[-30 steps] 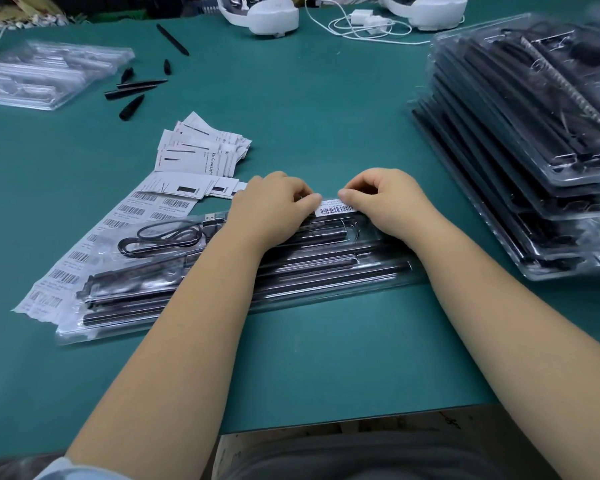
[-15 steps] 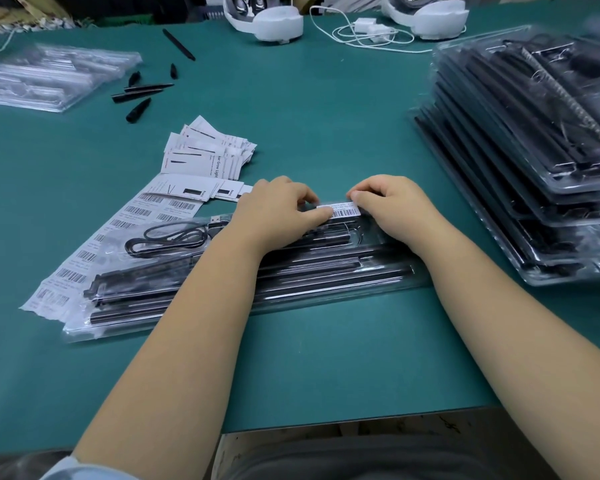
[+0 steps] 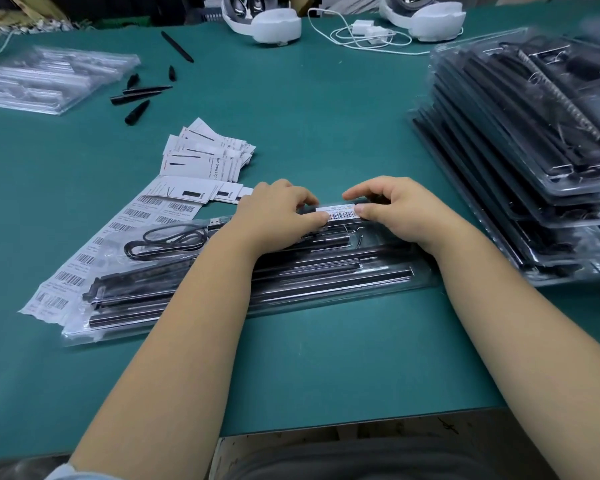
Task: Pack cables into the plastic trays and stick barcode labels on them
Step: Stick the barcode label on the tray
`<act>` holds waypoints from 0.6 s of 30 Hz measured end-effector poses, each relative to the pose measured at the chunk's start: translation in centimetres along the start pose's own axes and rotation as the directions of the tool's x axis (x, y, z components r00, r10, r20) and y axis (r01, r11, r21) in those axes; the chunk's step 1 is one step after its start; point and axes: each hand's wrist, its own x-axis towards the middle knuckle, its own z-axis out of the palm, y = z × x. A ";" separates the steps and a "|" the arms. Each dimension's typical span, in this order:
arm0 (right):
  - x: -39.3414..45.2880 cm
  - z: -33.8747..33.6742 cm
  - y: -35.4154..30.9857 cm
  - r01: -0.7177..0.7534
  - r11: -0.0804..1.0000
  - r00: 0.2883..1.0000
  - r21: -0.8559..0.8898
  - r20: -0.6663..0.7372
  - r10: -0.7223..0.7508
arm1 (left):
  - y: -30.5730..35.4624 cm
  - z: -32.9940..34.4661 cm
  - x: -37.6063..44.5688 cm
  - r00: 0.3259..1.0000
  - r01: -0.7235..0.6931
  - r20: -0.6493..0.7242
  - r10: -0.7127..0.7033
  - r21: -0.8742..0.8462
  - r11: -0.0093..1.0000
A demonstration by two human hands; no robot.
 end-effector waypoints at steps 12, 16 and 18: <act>-0.2 0.7 -0.2 -0.059 0.998 0.985 0.030 -0.162 0.063 | 0.7 0.2 -0.9 0.991 -0.007 -0.128 0.029 0.169 0.986; -0.3 0.9 -0.2 -0.018 0.998 0.989 -0.063 -0.149 0.008 | -0.2 -1.7 -2.1 0.995 0.071 -0.084 -0.052 0.246 0.967; -0.3 1.0 -0.1 0.002 0.996 0.990 -0.088 -0.142 -0.015 | -1.7 -3.0 -3.4 0.987 0.148 -0.089 -0.131 0.222 0.964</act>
